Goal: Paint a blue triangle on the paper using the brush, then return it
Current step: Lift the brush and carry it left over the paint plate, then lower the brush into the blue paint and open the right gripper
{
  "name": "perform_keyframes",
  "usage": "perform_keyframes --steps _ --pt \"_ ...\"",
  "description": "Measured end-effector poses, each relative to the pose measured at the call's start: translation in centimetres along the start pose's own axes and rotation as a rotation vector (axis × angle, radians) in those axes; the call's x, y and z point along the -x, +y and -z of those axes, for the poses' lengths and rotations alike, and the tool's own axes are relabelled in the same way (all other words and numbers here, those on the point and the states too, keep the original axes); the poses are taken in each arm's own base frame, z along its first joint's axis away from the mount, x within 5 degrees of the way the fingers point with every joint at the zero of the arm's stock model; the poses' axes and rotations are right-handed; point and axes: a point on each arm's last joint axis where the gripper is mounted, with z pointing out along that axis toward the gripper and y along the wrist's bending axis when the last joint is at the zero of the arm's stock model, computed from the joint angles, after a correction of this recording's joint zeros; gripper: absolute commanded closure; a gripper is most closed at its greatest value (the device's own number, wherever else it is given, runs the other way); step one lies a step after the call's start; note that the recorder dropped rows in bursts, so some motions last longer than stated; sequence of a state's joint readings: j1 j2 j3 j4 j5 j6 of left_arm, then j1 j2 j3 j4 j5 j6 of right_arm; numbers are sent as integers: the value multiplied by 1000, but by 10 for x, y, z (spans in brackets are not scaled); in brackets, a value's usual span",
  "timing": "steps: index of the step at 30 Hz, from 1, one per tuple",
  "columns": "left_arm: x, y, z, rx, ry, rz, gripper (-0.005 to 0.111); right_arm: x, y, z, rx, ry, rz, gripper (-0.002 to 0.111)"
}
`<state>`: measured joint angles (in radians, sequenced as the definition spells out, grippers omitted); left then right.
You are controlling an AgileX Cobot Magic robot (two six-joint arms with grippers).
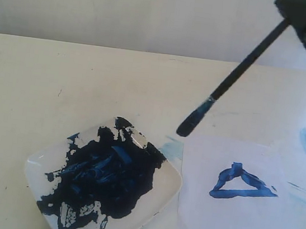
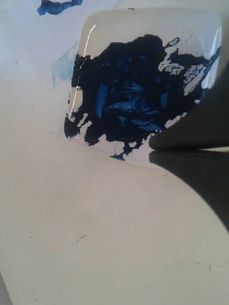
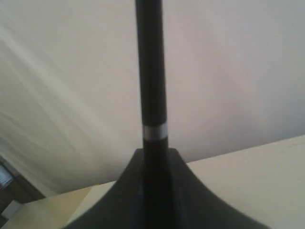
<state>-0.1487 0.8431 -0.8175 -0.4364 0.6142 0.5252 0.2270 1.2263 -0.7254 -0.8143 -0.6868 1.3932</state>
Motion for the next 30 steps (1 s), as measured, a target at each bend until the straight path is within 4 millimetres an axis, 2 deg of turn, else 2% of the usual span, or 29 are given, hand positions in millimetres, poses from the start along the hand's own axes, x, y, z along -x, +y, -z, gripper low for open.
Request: perform_keyframes --steps 1,6,10,14,17,22,26,30 --pt "-6 0 0 4 8 19 107 -8 1 -18 8 48 -29 108" --pt "-18 -1 0 -3 98 34 107 -40 3 -71 -1 196 -90 108" --pt "-23 0 8 58 116 43 107 -57 -4 -97 -65 255 -142 108" --pt "-27 -2 11 67 121 50 107 -75 -24 -112 -171 302 -286 108" --pt "-43 -3 2 50 174 68 107 -97 -41 -123 -222 386 -383 108" --pt "-54 -4 -6 36 192 99 107 -134 -69 -140 -280 527 -436 108" --pt "-53 -5 -7 32 175 112 107 -152 -84 -149 -299 574 -449 108" --pt "-54 -5 -8 32 174 116 107 -164 -90 -153 -309 601 -460 108"
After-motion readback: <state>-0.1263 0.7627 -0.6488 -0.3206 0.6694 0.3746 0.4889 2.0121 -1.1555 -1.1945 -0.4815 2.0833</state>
